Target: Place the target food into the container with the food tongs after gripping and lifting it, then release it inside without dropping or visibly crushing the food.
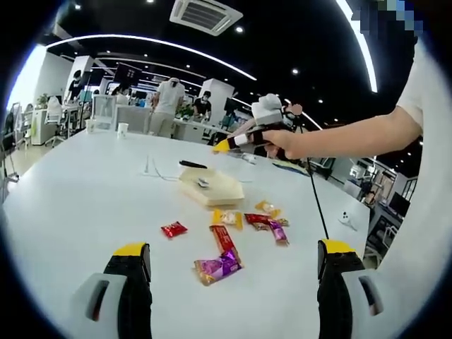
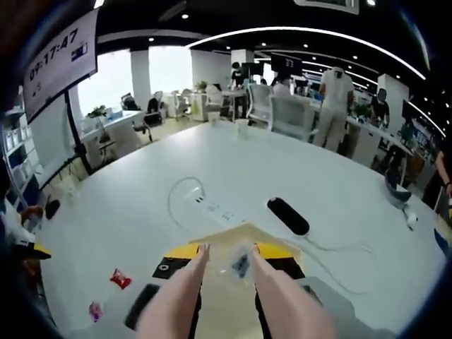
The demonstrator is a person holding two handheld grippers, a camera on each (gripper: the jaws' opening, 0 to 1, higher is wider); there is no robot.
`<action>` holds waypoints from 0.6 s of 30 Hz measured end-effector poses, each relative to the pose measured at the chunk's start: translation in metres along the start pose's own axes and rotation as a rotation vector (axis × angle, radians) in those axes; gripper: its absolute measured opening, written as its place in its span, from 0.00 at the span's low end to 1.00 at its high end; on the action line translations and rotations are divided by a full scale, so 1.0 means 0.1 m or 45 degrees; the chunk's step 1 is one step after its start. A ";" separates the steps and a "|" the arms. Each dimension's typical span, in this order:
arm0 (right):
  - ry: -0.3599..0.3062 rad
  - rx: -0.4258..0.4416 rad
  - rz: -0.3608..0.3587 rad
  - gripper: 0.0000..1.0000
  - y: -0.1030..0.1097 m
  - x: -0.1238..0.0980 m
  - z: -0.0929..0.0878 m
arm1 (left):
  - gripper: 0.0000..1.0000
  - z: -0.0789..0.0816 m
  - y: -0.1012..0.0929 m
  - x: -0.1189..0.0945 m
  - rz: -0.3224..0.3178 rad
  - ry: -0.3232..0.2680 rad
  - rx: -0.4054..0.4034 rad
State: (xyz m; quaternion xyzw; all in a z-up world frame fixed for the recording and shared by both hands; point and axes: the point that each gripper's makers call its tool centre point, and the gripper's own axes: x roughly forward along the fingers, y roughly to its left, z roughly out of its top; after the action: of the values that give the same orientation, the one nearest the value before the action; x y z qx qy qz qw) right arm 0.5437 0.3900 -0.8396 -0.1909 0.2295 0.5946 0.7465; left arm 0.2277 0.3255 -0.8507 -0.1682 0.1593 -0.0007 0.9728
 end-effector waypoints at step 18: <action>-0.051 0.016 0.049 0.28 0.24 -0.38 -0.06 | 0.99 -0.05 -0.19 -0.13 -0.013 -0.045 -0.035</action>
State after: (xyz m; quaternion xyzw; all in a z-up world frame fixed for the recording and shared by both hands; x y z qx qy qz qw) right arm 0.5119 0.3616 -0.8233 -0.1697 0.2220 0.6110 0.7407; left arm 0.2143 0.3064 -0.8451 -0.1823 0.1413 -0.0004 0.9730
